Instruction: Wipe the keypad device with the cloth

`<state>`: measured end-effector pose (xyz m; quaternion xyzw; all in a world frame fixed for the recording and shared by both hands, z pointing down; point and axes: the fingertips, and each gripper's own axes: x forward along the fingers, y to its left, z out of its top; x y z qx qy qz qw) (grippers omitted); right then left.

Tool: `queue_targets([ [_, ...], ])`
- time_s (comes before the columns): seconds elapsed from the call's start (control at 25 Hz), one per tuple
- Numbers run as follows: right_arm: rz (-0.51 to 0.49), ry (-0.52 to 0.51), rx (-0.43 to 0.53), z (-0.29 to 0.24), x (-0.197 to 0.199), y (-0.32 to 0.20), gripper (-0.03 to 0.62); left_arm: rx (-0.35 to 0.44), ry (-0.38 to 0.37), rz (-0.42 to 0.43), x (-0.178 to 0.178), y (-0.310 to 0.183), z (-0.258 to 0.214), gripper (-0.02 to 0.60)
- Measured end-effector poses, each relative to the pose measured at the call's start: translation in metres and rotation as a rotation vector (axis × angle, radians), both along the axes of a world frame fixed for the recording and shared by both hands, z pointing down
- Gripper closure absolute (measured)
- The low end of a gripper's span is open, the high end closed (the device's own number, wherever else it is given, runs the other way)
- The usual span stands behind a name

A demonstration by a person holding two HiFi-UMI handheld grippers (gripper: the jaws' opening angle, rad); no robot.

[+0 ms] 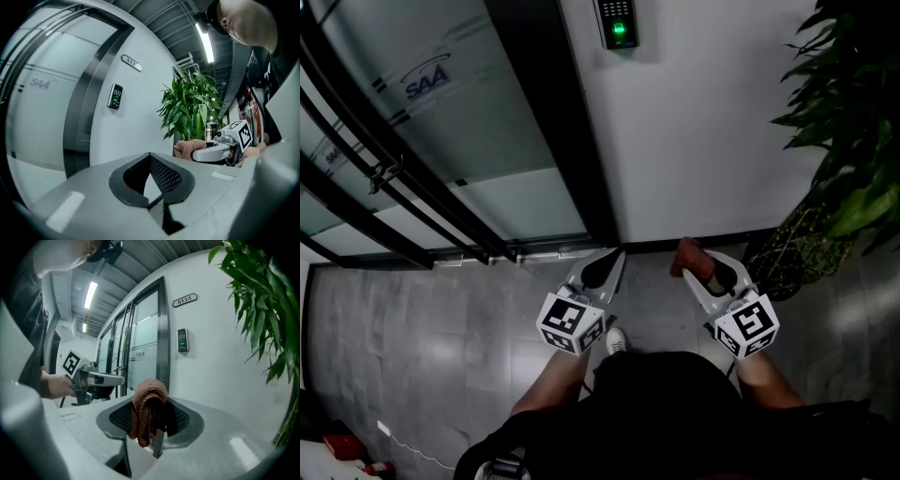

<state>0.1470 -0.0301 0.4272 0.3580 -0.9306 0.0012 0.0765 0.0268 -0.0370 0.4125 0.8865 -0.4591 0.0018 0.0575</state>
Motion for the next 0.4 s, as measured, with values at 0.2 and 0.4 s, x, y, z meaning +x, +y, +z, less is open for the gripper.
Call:
queue_targets([
  [0.2, 0.004, -0.001, 0.008, -0.0018, -0.0008, -0.0014, 0.450, -0.001, -0.004, -0.001, -0.0015, -0.0003, 0.0000, 0.566],
  [0.4, 0.008, -0.008, 0.000, 0.0005, -0.0006, -0.0034, 0.450, 0.005, -0.002, 0.000, -0.0013, -0.0005, -0.0021, 0.566],
])
